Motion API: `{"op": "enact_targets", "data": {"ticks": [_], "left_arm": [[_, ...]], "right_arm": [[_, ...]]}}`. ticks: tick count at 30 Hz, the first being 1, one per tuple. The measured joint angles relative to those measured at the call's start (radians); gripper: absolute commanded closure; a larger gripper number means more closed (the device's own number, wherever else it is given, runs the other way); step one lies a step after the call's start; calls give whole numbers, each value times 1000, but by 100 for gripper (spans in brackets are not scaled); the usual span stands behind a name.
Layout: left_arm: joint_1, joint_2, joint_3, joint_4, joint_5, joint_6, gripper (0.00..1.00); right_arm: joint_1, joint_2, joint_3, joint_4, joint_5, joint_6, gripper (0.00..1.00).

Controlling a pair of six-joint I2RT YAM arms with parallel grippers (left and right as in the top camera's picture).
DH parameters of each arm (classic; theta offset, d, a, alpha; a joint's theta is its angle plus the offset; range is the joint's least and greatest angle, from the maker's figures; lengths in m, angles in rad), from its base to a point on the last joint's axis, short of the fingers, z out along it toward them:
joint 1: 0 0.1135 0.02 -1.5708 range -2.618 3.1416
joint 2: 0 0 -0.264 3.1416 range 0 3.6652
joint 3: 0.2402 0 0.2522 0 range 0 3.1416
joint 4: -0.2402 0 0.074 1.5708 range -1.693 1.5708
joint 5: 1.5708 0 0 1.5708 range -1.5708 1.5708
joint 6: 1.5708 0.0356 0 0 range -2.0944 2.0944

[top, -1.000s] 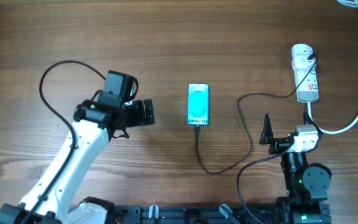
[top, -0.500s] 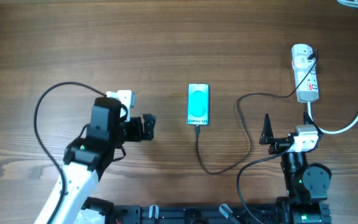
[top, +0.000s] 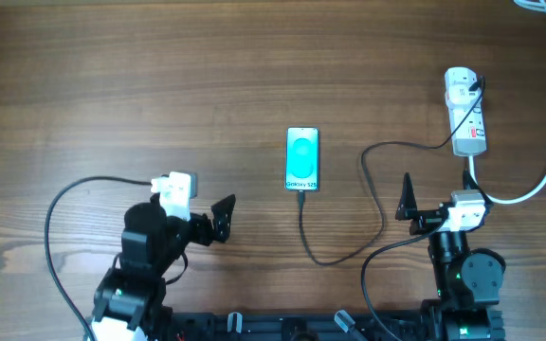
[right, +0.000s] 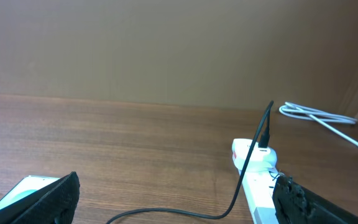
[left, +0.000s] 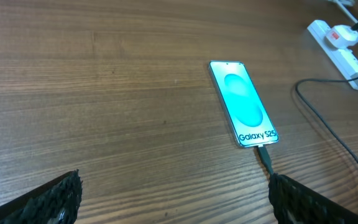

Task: Plug charger to phone and switch on socket

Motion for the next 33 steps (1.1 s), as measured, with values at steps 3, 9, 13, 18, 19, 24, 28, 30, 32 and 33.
{"op": "enact_targets", "data": {"ticks": [3, 9, 13, 18, 19, 24, 28, 30, 32, 33], "left_arm": [[0, -78, -56, 52, 0, 0, 0], [15, -264, -109, 69, 0, 0, 0], [40, -347, -130, 75, 0, 0, 0], [42, -404, -182, 106, 0, 0, 0], [43, -423, -199, 121, 0, 0, 0], [61, -498, -225, 146, -3, 0, 0], [73, -535, -225, 150, -24, 0, 0], [73, -553, -225, 142, -39, 0, 0], [73, -565, -226, 140, -67, -2, 0], [73, -565, -226, 135, -84, -5, 0]], "right_arm": [[0, 0, 0, 0, 0, 0, 0], [0, 0, 0, 0, 0, 0, 0], [0, 0, 0, 0, 0, 0, 0], [0, 0, 0, 0, 0, 0, 0], [0, 0, 0, 0, 0, 0, 0], [0, 0, 0, 0, 0, 0, 0], [0, 0, 0, 0, 0, 0, 0], [0, 0, 0, 0, 0, 0, 0], [0, 0, 0, 0, 0, 0, 0], [0, 0, 0, 0, 0, 0, 0]]}}
